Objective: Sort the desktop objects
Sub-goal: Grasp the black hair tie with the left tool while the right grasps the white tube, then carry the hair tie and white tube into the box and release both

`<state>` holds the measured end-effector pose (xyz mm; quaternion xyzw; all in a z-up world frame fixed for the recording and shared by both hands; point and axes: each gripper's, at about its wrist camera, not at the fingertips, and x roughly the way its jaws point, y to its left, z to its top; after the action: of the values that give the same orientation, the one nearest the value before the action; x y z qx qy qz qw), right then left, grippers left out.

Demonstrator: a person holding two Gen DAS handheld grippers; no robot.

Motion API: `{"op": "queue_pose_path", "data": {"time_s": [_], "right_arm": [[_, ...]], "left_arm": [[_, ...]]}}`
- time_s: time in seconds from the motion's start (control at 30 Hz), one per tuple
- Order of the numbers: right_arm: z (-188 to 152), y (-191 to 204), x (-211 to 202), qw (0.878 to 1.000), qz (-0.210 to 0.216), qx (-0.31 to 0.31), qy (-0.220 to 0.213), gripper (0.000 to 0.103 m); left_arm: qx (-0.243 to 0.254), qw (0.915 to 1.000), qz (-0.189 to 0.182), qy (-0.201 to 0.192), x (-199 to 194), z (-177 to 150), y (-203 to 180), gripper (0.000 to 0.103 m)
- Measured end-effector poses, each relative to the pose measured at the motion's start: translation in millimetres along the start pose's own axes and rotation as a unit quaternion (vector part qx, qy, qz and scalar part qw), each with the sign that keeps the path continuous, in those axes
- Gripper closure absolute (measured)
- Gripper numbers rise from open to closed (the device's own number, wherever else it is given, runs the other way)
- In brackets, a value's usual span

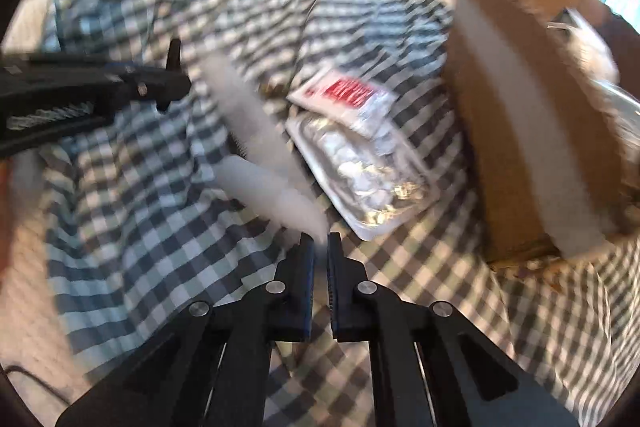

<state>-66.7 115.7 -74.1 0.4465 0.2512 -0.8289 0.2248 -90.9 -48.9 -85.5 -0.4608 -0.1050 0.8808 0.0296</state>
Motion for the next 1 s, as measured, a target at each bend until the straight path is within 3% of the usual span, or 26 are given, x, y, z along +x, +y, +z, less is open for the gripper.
{"op": "queue_pose_path", "data": {"time_s": [0.2,0.3,0.6,0.9,1.0], "right_arm": [[8.6,-19.4,-39.4,0.997,-0.044,0.030,-0.049,0.098],[8.9,-32.8,-53.0,0.996,-0.037,0.049,-0.064,0.098],[16.8,-43.5,-105.1,0.990,-0.025,0.067,-0.118,0.098],[30.9,-79.9,-143.2,0.983,-0.026,0.090,-0.160,0.097],[40.2,-99.2,-153.9,0.981,-0.047,0.087,-0.168,0.097]], "left_arm": [[0.002,0.9999,0.005,-0.010,-2.4,2.4,2.0,0.096],[0.012,0.9996,0.003,-0.025,-7.9,2.7,0.0,0.096],[0.019,0.9937,-0.069,-0.086,-48.6,11.6,-10.2,0.096],[0.091,0.9854,-0.069,-0.126,-80.7,37.6,-64.3,0.096],[0.108,0.9800,-0.077,-0.148,-88.5,54.2,-88.7,0.096]]}}
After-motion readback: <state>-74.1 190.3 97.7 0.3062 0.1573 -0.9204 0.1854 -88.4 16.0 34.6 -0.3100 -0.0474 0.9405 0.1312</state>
